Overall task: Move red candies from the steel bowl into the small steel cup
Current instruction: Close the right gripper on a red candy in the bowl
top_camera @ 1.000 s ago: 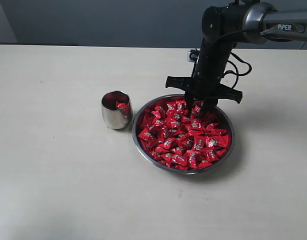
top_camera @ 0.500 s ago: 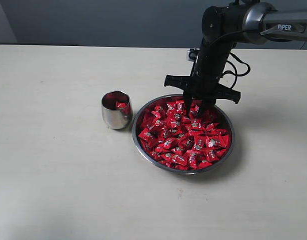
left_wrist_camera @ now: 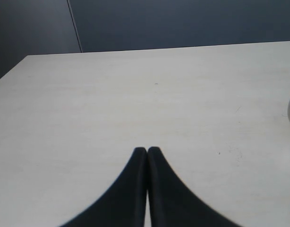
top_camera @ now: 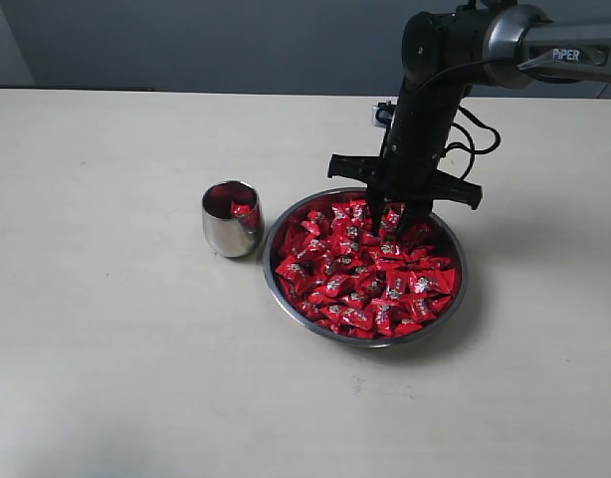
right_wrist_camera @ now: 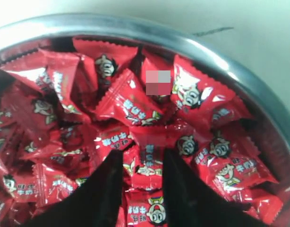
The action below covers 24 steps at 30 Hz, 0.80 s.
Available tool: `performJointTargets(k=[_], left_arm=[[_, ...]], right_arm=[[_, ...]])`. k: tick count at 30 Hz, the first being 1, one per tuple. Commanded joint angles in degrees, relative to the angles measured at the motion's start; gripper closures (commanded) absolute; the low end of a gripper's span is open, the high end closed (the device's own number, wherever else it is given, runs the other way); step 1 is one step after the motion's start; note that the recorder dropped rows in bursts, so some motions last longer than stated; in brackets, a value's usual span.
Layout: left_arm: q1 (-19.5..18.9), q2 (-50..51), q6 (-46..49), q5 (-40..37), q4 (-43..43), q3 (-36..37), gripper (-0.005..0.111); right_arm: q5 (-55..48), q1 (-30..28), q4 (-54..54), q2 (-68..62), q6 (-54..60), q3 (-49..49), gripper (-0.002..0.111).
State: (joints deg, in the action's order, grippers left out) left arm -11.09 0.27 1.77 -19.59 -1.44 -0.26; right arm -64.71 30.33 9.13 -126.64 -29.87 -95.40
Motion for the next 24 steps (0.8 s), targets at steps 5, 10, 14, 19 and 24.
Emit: performJointTargets(k=[5,10,14,19,24], left_arm=[[0.4,-0.3,-0.1,0.4,-0.1,0.3,0.106],[0.4,-0.3,-0.1,0.4,-0.1,0.3,0.106],[0.4,-0.3,-0.1,0.4,-0.1,0.3,0.106],[0.4,-0.3,-0.1,0.4,-0.1,0.3,0.106],[0.4,-0.3,-0.1,0.4,-0.1,0.3,0.106]], right_arm=[[0.0,-0.2,-1.0,0.1,0.5,-0.3,0.065],[-0.1,-0.2,-1.1,-0.2,0.5,-0.2,0.064],[-0.9,0.1,-1.1,-1.9,0.8,-0.2,0.064],[0.4,0.6,-1.6,-3.1,1.4,-0.2,0.064],[0.4,0.6,-2.4,-3.1,1.4,-0.3,0.065]])
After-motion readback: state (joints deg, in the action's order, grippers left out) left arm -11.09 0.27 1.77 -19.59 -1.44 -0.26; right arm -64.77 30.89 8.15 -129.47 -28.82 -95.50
